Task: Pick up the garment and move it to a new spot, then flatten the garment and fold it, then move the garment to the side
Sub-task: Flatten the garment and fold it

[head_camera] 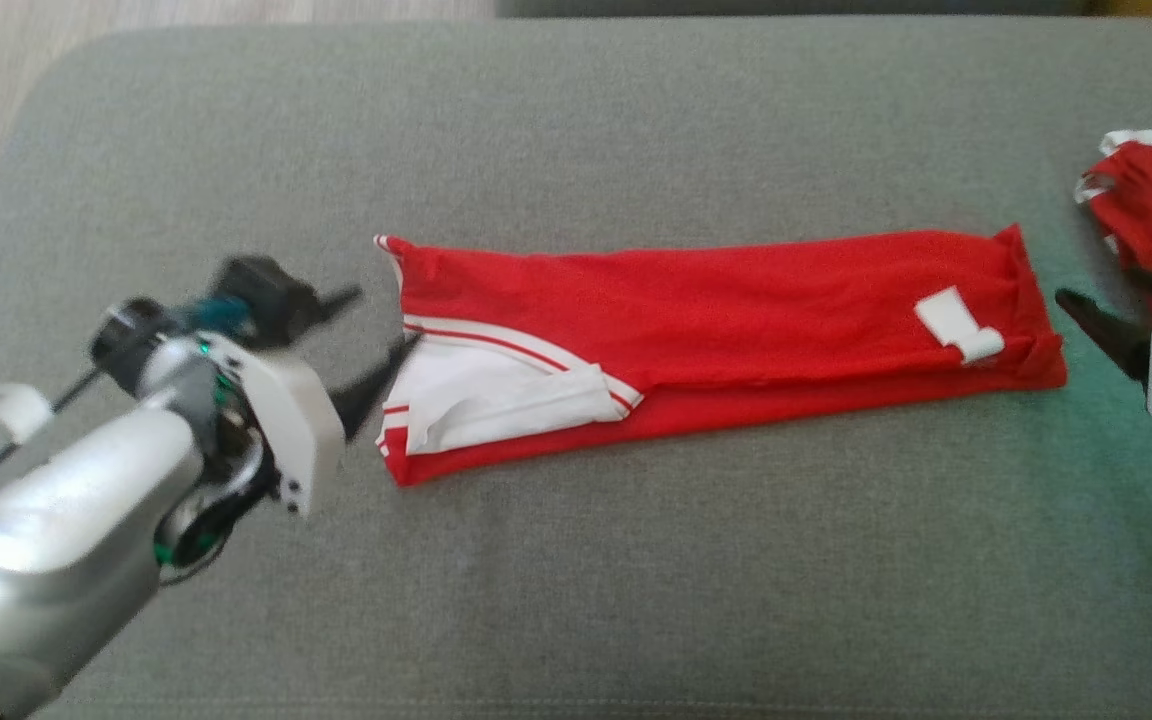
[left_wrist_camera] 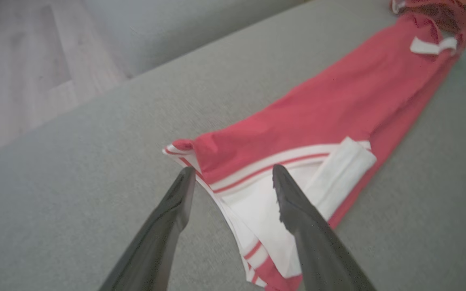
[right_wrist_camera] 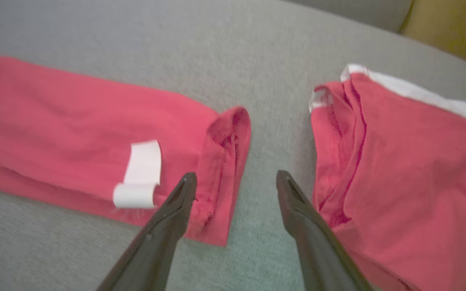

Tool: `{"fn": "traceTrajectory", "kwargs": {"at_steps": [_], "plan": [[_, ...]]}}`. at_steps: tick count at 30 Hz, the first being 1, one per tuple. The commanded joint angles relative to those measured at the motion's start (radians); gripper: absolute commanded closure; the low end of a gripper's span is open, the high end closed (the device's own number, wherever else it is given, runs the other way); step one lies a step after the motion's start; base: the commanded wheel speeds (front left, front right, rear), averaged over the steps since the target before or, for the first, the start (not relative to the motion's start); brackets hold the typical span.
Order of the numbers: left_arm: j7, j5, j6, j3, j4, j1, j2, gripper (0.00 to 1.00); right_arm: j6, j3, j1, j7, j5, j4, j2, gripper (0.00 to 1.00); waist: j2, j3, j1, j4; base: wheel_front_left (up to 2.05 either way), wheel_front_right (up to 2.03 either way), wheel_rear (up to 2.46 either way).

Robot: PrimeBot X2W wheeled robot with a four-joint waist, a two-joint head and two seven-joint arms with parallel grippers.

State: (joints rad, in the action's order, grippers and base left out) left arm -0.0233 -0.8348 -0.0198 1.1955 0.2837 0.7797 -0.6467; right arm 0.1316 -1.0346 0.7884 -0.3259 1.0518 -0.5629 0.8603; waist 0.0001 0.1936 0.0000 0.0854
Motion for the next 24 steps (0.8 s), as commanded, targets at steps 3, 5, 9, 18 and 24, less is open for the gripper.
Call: {"fn": "traceTrajectory", "kwargs": {"at_steps": [3, 5, 9, 18, 24], "plan": [[0.092, -0.031, 0.071, -0.123, -0.011, 0.033, -0.016, 0.0, -0.001, 0.059, -0.012, 0.081, 0.025, 0.023, 0.009, 0.0, -0.0001, -0.037, 0.0, -0.009, 0.0, 0.0, 0.0], [0.145, -0.046, 0.103, -0.158, -0.008, 0.023, -0.006, 0.0, -0.001, 0.089, -0.013, 0.134, 0.028, 0.027, -0.002, 0.0, -0.0001, -0.05, 0.0, -0.012, 0.0, 0.0, 0.0], [0.237, -0.033, 0.157, -0.205, -0.008, 0.011, 0.007, 0.0, -0.001, 0.152, -0.03, 0.238, 0.051, 0.031, -0.043, 0.0, -0.0001, -0.067, 0.0, -0.017, 0.0, 0.0, 0.0], [0.285, 0.141, 0.299, -0.584, -0.153, -0.203, 0.134, 0.0, -0.001, 0.361, -0.134, 0.58, -0.038, 0.042, -0.24, 0.0, -0.0001, -0.086, 0.0, -0.029, 0.0, 0.0, 0.0], [0.285, 0.297, 0.205, -0.806, -0.242, -0.414, 0.284, 0.0, -0.001, 0.62, -0.256, 0.587, -0.264, 0.083, -0.407, 0.0, -0.0001, -0.083, 0.0, -0.036, 0.0, 0.0, 0.0]]}}
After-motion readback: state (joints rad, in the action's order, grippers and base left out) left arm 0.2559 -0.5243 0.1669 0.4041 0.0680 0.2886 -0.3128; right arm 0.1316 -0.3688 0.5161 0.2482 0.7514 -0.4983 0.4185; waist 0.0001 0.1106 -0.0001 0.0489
